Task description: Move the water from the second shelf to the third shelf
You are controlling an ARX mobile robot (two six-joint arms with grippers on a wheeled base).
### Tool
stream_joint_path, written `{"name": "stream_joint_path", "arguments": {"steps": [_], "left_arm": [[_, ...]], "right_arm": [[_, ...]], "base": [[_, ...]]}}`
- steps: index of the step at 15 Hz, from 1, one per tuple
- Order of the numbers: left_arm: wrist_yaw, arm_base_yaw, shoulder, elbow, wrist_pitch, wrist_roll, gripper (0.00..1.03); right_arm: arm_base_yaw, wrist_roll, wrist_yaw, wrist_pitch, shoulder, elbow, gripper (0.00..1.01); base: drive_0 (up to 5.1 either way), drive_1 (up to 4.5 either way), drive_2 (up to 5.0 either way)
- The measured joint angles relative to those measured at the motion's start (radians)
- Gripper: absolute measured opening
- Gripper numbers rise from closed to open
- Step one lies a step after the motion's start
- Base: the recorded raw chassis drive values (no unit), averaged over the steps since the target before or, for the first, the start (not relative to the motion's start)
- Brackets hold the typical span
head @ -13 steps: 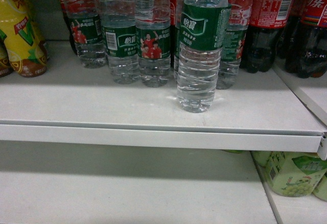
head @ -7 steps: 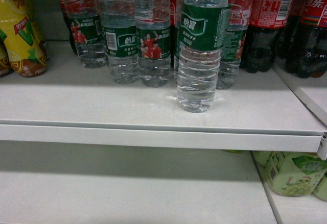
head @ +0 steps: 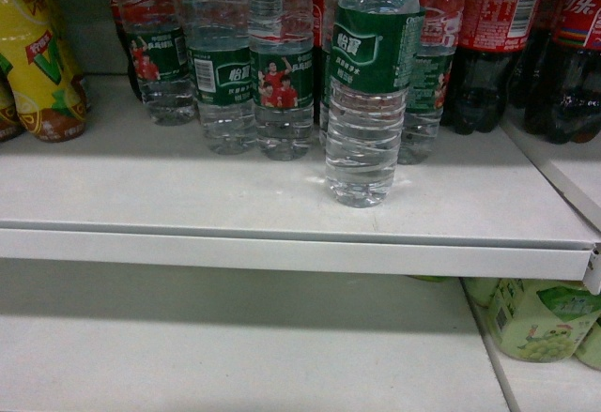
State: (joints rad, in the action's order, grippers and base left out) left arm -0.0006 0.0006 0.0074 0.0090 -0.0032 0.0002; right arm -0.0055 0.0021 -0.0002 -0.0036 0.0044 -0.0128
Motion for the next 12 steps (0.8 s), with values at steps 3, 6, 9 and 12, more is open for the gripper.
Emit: {"name": "stream_joint_path", "arguments": {"steps": [3, 6, 9, 12], "left_arm": [[0.0, 0.0, 0.0, 0.0, 0.0, 0.0, 0.98], [0.0, 0.0, 0.0, 0.0, 0.0, 0.0, 0.98], [0.0, 0.0, 0.0, 0.0, 0.0, 0.0, 0.98], [0.0, 0.0, 0.0, 0.0, 0.0, 0.0, 0.98]], "right_arm": [[0.0, 0.0, 0.0, 0.0, 0.0, 0.0, 0.98], [0.0, 0.0, 0.0, 0.0, 0.0, 0.0, 0.98], [-0.156, 0.201, -0.285, 0.105, 0.222, -0.051, 0.98], [-0.137, 0.253, -0.329, 0.386, 0.548, -0.247, 0.98]], "base": [[0.0, 0.0, 0.0], [0.0, 0.0, 0.0], [0.0, 0.0, 0.0], [0.0, 0.0, 0.0]]}}
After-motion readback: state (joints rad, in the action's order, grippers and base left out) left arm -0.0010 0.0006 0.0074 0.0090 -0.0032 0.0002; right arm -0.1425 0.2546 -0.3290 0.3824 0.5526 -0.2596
